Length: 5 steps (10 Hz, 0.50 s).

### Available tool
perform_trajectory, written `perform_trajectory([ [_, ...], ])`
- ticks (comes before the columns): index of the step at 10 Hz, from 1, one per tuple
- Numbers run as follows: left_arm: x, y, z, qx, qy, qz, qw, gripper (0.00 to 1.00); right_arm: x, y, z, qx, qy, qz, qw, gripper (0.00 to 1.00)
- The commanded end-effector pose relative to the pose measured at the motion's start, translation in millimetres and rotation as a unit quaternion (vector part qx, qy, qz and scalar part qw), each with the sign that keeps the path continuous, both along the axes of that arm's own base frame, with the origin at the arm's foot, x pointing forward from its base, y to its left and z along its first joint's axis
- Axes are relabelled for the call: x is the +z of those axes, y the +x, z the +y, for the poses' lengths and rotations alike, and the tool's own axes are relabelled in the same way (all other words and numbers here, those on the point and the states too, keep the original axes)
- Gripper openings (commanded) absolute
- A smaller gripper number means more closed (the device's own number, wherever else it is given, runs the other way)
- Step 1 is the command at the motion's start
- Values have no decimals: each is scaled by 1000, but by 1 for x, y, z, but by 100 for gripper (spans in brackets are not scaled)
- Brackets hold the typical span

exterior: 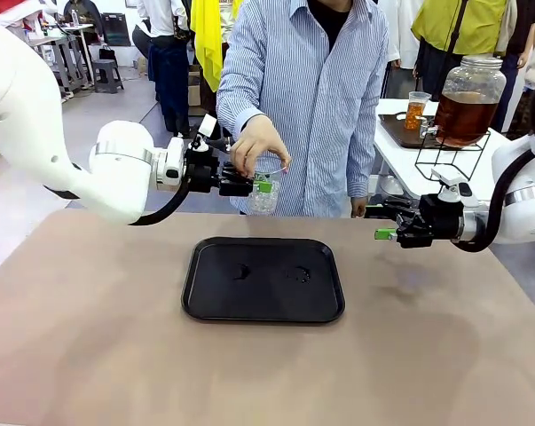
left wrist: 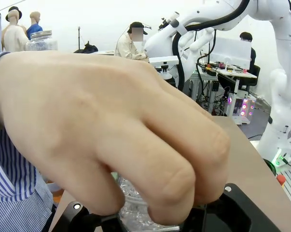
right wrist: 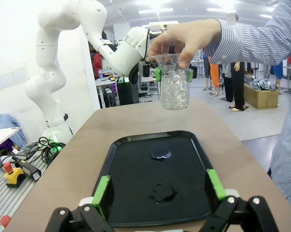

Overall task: Pour the drink into the iced cup.
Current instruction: Open the gripper to release the iced cup you were holding.

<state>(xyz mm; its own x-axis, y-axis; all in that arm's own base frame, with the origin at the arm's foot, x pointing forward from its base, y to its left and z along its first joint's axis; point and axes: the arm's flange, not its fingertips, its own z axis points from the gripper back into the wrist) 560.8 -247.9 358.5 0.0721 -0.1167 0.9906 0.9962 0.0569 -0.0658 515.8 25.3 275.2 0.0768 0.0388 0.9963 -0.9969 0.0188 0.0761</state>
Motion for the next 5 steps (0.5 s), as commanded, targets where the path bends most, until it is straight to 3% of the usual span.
perform_trajectory([
  [1,3,0,0,0,-2,-2,1000,60,2,1,2,1,-2,0,1000,100],
  [2,0,0,0,0,0,0,1000,60,2,1,2,1,-2,0,1000,100],
  [4,0,-1,4,4,0,-3,1000,99,2,1,2,1,-2,0,1000,100],
  [5,0,-3,10,-5,1,-4,1000,100,2,1,2,1,-2,0,1000,100],
])
